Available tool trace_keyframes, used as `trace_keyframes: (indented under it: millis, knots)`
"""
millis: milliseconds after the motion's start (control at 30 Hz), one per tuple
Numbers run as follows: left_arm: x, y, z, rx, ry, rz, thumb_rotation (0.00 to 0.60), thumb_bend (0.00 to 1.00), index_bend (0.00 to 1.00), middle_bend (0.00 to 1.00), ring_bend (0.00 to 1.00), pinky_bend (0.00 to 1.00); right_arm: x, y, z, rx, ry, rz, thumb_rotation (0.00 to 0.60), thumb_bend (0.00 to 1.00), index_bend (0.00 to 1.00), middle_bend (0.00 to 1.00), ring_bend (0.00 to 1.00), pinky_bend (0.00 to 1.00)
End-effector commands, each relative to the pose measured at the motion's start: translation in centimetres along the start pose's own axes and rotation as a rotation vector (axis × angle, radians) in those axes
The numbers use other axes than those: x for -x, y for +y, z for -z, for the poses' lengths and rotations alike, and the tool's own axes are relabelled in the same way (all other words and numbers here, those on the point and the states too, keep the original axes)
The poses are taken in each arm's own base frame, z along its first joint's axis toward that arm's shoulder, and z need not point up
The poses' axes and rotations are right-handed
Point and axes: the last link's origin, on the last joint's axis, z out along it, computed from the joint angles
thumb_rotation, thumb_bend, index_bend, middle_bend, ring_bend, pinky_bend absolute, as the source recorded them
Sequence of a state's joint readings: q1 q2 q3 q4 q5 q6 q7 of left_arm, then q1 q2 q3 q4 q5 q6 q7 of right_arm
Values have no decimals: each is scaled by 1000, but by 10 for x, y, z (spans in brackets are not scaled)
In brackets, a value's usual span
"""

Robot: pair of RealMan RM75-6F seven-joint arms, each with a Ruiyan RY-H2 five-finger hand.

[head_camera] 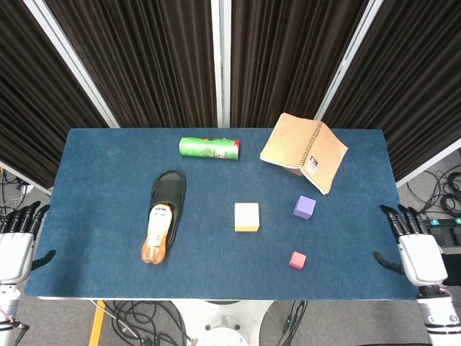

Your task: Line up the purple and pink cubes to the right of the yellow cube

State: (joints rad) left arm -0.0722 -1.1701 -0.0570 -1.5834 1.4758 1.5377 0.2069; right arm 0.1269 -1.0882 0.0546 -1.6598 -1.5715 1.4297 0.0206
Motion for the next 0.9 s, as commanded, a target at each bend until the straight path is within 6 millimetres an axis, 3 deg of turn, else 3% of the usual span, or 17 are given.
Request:
trace_keyframes:
  millis: [33, 200, 567, 667, 900]
  knots:
    - [-1, 0, 1, 2, 3, 3, 600, 0, 169, 200, 146, 166, 3, -20, -17, -89, -47, -39, 600, 124, 5, 168, 0, 0]
    - [-1, 0, 3, 5, 2, 8, 600, 0, 169, 200, 146, 166, 15, -41, -53, -159, -155, -16, 600, 128, 27, 177, 0, 0]
    - [1, 0, 5, 2, -14, 17, 600, 0, 169, 200, 146, 166, 45, -12, -141, -154, -310, 326, 600, 155, 99, 166, 0, 0]
    - [0, 0, 6, -6, -20, 17, 600, 0, 169, 200, 146, 166, 52, -14, -154, -189, -296, 403, 600, 155, 100, 163, 0, 0]
    - [1, 1, 7, -11, -32, 18, 600, 0, 169, 200, 146, 166, 74, -25, -177, -230, -278, 399, 600, 123, 100, 163, 0, 0]
